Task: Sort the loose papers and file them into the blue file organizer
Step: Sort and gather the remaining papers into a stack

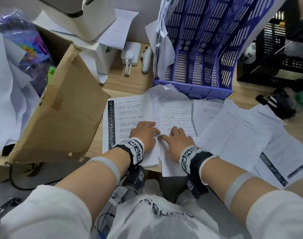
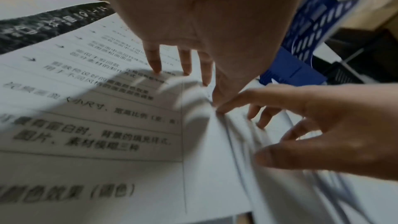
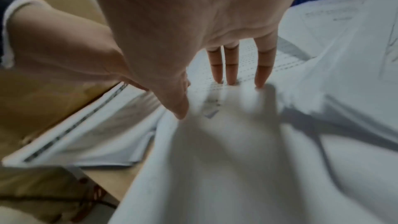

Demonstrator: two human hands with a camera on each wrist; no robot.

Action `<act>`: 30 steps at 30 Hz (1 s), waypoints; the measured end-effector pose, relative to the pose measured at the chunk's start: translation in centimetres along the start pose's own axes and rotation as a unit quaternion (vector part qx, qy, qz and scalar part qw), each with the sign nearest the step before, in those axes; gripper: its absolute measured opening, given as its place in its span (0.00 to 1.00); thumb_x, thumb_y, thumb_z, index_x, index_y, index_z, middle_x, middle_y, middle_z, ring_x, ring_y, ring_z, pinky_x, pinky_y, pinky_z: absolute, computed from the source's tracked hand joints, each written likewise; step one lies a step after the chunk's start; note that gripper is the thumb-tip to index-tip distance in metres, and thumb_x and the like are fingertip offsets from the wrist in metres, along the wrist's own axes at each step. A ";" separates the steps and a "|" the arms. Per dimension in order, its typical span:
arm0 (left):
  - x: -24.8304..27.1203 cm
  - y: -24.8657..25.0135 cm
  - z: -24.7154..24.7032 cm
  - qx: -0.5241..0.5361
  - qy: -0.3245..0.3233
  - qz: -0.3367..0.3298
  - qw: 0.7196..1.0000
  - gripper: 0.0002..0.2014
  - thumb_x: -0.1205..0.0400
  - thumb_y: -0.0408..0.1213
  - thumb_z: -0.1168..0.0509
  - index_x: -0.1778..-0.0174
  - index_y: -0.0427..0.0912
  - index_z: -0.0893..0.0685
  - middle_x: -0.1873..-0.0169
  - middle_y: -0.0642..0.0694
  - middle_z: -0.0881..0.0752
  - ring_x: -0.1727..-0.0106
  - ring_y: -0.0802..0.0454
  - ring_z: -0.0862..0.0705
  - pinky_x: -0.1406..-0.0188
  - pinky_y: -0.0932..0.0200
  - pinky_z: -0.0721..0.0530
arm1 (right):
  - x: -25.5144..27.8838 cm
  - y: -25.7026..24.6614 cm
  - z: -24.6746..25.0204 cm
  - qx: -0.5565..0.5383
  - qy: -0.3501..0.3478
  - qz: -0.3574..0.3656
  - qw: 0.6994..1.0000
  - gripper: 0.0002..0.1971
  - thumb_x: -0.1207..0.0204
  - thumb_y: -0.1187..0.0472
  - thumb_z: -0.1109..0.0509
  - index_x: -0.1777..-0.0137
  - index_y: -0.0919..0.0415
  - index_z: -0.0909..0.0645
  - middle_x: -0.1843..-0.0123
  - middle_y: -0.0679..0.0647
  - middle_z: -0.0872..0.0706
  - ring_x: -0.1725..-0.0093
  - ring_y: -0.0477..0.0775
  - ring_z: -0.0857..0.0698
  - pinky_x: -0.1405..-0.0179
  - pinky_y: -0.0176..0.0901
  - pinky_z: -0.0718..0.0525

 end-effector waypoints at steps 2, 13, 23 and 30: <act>0.5 -0.4 0.2 -0.068 0.001 0.024 0.997 0.17 0.20 0.42 0.40 0.38 0.62 0.19 0.25 0.54 0.31 0.22 0.45 0.38 0.28 0.35 0.31 | 0.1 0.7 -0.4 0.014 0.009 -0.018 1.000 0.27 0.30 0.47 0.34 0.32 0.39 0.40 0.31 0.57 0.38 0.31 0.62 0.37 0.44 0.62 0.23; 2.6 -5.4 -0.9 -0.067 -0.032 0.192 0.979 0.19 0.25 0.55 0.34 0.43 0.52 0.29 0.32 0.41 0.33 0.28 0.38 0.33 0.35 0.29 0.28 | 0.2 1.4 -0.5 -0.007 0.029 -0.124 0.992 0.42 0.35 0.52 0.25 0.26 0.48 0.47 0.27 0.57 0.41 0.29 0.62 0.37 0.45 0.61 0.21; 2.5 -3.0 -1.5 -0.065 0.012 0.094 0.993 0.14 0.25 0.42 0.33 0.46 0.56 0.28 0.44 0.46 0.25 0.41 0.43 0.24 0.27 0.40 0.35 | 0.4 0.1 -2.9 -0.004 -0.020 -0.119 0.993 0.63 0.40 0.26 0.32 0.18 0.45 0.72 0.16 0.60 0.73 0.17 0.67 0.69 0.28 0.82 0.46; 2.9 -4.1 -1.0 0.037 0.036 0.116 0.992 0.11 0.24 0.43 0.32 0.47 0.53 0.22 0.46 0.45 0.22 0.46 0.42 0.20 0.23 0.42 0.33 | -1.3 -1.2 -1.8 -0.013 -0.015 -0.167 0.986 0.51 0.26 0.58 0.28 0.17 0.46 0.65 0.16 0.70 0.65 0.18 0.77 0.63 0.29 0.79 0.36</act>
Point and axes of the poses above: each hand's wrist, its own x-axis away from the middle knuckle, its own z-axis out of the back of the hand, y = z × x, the point moved 8 cm from there along -x, towards the middle knuckle
